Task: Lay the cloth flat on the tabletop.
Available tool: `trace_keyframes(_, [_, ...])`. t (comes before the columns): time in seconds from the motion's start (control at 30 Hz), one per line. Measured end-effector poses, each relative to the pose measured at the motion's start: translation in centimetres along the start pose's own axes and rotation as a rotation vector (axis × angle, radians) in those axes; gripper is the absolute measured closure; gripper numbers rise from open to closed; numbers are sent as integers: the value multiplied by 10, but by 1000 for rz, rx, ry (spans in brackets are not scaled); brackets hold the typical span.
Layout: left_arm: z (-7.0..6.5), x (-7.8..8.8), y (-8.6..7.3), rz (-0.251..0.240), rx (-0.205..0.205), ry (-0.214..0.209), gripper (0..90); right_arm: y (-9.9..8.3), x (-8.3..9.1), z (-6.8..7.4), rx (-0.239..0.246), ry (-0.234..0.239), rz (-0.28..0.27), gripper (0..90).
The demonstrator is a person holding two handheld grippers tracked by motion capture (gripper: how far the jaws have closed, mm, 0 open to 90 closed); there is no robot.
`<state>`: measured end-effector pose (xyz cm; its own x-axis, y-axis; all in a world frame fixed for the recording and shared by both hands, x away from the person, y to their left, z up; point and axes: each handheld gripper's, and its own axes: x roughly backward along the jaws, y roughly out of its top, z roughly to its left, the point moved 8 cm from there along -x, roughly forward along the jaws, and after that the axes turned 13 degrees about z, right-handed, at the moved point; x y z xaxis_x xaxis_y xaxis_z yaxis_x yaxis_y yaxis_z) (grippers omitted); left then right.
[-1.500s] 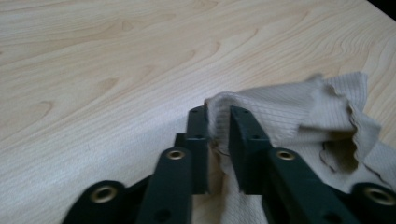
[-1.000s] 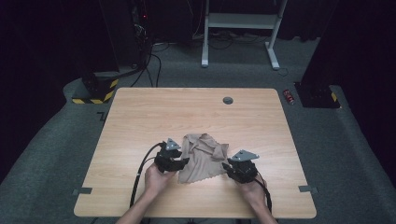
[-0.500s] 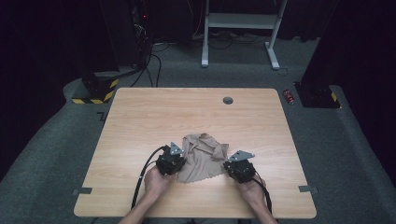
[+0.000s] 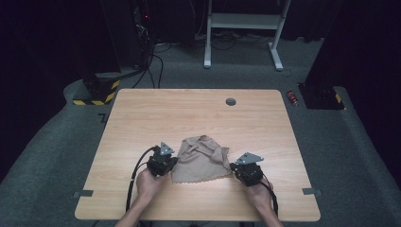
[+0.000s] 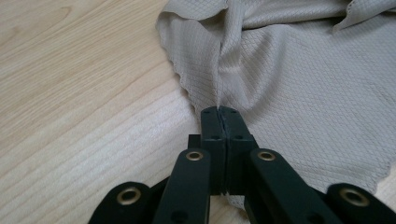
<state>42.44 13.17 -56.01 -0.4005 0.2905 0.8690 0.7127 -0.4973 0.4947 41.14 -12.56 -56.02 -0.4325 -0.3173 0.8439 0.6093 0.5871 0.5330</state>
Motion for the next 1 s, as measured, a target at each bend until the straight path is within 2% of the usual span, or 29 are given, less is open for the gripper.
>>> trace_keyframes(0.07, [-1,1,-3,-8,4,8,849,0,-1,1,-2,1,2,880])
trace_keyframes(0.13, [-5,0,-5,-19,8,-5,716,0,-2,4,0,-3,-9,824])
trace_keyframes(0.23, [-10,-3,-10,-26,6,20,558,3,-2,10,3,20,-26,748])
trace_keyframes(0.4, [-11,-8,-16,-49,37,27,469,4,-9,17,45,8,19,687])
trace_keyframes(0.47, [-11,-9,-17,-62,43,33,448,3,-15,17,45,-2,47,672])
trace_keyframes(0.53, [-9,-9,-19,-81,38,38,422,3,-15,15,38,-5,50,701])
trace_keyframes(0.6, [-8,-10,-21,-118,38,40,394,3,-14,12,46,-30,55,820])
trace_keyframes(0.67, [-8,-10,-21,-116,39,43,385,3,-13,10,39,-21,52,892])
trace_keyframes(0.9, [-7,-10,-21,-115,53,46,358,-2,4,-6,-15,-53,21,896])
trace_keyframes(1.0, [-8,-10,-21,-115,52,44,354,-10,5,-16,-55,-63,35,896])
